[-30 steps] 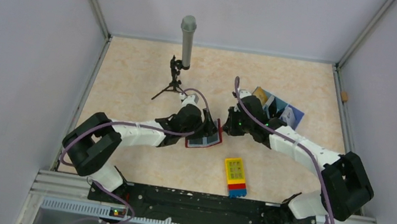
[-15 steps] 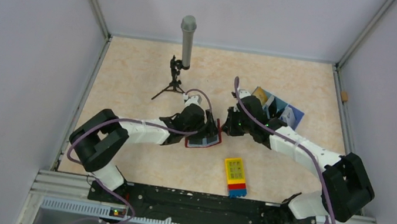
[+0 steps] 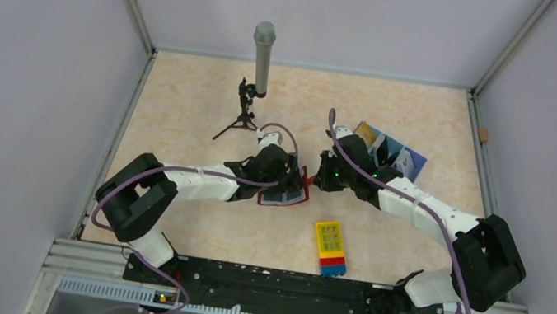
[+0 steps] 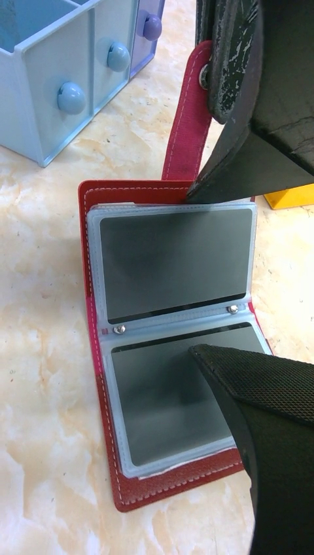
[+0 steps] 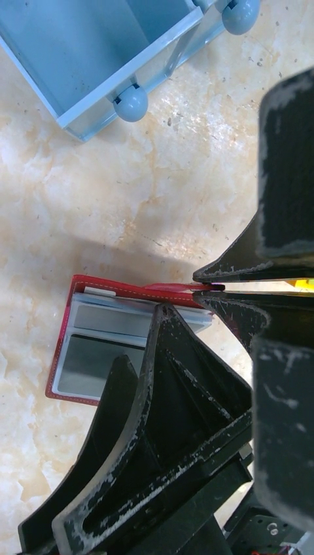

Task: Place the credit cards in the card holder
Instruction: Insert the credit card into the card holder.

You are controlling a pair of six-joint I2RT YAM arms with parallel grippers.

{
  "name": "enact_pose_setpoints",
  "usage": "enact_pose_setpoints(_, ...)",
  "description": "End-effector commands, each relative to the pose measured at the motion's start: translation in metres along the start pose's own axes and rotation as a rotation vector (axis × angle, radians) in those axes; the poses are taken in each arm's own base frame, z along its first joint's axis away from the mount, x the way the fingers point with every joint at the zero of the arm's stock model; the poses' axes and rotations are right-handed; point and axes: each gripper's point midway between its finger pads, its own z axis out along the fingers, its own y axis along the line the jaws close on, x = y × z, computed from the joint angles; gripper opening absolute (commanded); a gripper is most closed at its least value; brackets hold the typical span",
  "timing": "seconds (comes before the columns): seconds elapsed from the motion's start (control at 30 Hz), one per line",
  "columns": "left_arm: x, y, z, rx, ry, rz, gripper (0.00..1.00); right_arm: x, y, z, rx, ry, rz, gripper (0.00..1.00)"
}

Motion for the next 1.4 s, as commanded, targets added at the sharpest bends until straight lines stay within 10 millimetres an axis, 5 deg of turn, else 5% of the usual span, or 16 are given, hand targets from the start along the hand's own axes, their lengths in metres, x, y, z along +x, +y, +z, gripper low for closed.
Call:
enact_pose_setpoints(0.0, -0.015, 0.002, -0.010, -0.021, -0.053, 0.022, 0.78, -0.027, 0.014, -0.014, -0.021, -0.085, -0.024, 0.00)
enact_pose_setpoints(1.23, -0.018, 0.042, -0.038, -0.145, -0.121, 0.047, 0.88, -0.024, 0.002, -0.008, 0.049, -0.067, -0.020, 0.00)
enact_pose_setpoints(1.37, -0.019, 0.033, -0.039, -0.078, -0.136, 0.041, 0.88, -0.022, 0.001, -0.008, 0.052, -0.062, -0.019, 0.00)
